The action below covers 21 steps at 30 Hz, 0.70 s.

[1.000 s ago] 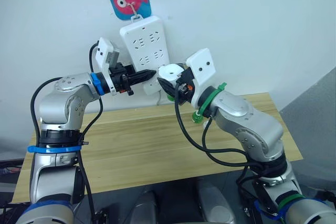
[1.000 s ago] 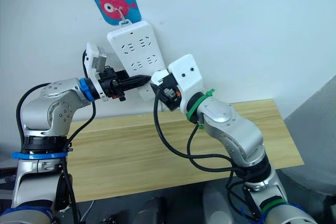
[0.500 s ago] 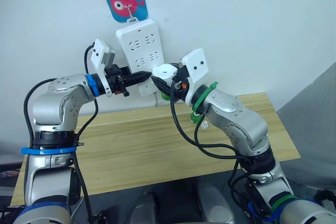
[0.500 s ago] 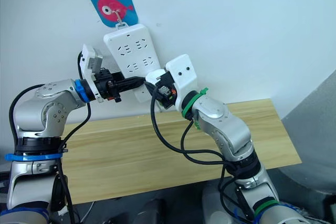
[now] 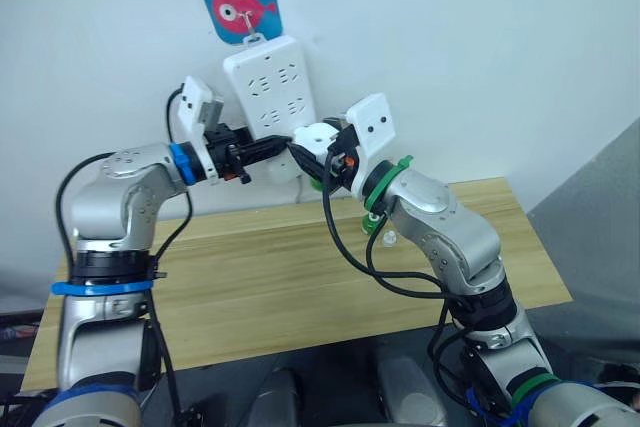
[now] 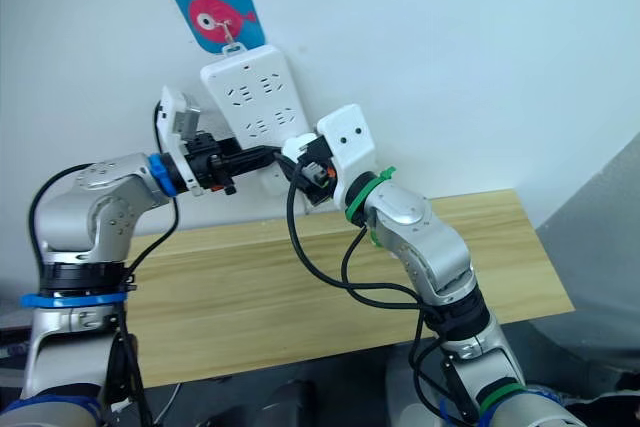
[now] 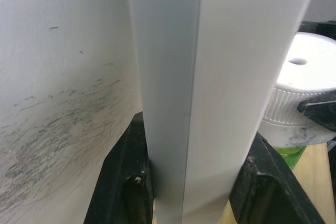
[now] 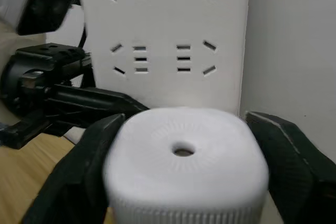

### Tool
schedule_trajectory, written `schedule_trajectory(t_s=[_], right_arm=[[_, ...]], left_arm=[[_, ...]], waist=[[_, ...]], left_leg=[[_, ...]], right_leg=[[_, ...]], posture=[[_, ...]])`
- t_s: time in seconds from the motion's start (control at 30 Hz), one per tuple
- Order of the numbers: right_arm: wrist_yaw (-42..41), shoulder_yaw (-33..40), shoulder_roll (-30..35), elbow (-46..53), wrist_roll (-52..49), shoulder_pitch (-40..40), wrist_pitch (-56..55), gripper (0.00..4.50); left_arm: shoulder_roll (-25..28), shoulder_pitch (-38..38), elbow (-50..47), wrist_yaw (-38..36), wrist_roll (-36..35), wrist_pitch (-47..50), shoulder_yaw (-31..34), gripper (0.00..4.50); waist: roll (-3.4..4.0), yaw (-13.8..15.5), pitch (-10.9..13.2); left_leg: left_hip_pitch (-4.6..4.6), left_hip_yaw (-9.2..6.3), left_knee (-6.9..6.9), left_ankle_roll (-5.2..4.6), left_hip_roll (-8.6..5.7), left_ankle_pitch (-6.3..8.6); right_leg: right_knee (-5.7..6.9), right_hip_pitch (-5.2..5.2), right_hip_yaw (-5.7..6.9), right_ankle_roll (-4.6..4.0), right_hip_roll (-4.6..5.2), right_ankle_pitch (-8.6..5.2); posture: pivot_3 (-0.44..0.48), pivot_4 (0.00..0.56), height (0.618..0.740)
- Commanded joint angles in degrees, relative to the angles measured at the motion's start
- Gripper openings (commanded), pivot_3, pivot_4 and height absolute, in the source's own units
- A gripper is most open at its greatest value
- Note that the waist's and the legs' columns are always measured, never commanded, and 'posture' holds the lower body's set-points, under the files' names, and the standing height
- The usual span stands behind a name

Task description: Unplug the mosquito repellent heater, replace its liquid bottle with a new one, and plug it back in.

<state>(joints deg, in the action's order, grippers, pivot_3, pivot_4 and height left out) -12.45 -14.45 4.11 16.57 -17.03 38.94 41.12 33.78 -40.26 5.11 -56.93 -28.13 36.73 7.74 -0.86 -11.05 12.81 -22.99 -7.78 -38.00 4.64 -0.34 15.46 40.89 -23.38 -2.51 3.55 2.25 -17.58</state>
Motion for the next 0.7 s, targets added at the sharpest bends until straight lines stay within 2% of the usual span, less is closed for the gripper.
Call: schedule_trajectory(t_s=[0.03,0.33,0.4,0.63,0.67,0.7], right_arm=[[-0.4,1.9,0.9,4.8,-0.6,-0.2,2.2,4.5],[-6.1,5.2,9.1,19.5,-7.6,-4.7,12.3,4.5],[-7.1,5.6,10.6,21.2,-8.8,-5.1,13.5,4.5],[-7.5,6.1,12.0,23.3,-11.3,-5.9,15.1,4.5],[-7.6,6.1,12.3,23.4,-11.4,-5.9,15.1,4.5],[-7.9,6.2,12.6,23.6,-11.6,-6.1,15.1,4.5]], left_arm=[[0.1,-1.3,-1.6,-2.5,-0.3,-3.1,-1.7,1.32],[1.3,-1.4,4.5,2.0,3.7,-7.9,-0.3,1.32],[2.2,-1.2,6.0,2.6,5.2,-10.2,-0.1,2.05],[5.1,1.0,6.4,3.5,6.7,-14.0,1.6,4.1],[6.0,1.8,6.3,3.2,6.9,-14.3,2.1,4.35],[6.9,2.5,6.2,3.2,6.8,-14.3,2.6,4.35]], waist=[[-0.03,0.0,-0.1],[-0.05,-0.1,-0.1],[-0.06,-0.1,-0.1],[-0.06,-0.1,-0.1],[-0.06,-0.1,-0.1],[-0.06,-0.1,-0.1]], left_leg=[[-0.01,0.02,0.05,0.0,0.0,0.0],[-0.1,0.05,0.06,-0.05,-0.1,0.03],[0.0,0.05,0.02,-0.05,-0.03,0.03],[0.08,0.04,0.03,-0.06,0.03,0.01],[0.08,0.04,0.03,-0.05,0.03,0.01],[0.08,0.04,0.02,-0.05,0.04,0.01]], right_leg=[[-0.06,0.0,-0.01,0.0,0.01,0.0],[-0.21,0.0,0.01,0.0,0.16,0.0],[-0.06,0.02,-0.01,0.0,0.06,0.0],[0.03,0.04,-0.05,0.0,-0.05,0.0],[0.01,0.04,-0.05,0.0,-0.04,0.0],[0.01,0.04,-0.05,0.0,-0.04,0.0]], posture=[[-0.187,0.166,0.74],[-0.184,0.172,0.74],[-0.179,0.178,0.74],[-0.164,0.181,0.74],[-0.161,0.182,0.74],[-0.155,0.182,0.74]])
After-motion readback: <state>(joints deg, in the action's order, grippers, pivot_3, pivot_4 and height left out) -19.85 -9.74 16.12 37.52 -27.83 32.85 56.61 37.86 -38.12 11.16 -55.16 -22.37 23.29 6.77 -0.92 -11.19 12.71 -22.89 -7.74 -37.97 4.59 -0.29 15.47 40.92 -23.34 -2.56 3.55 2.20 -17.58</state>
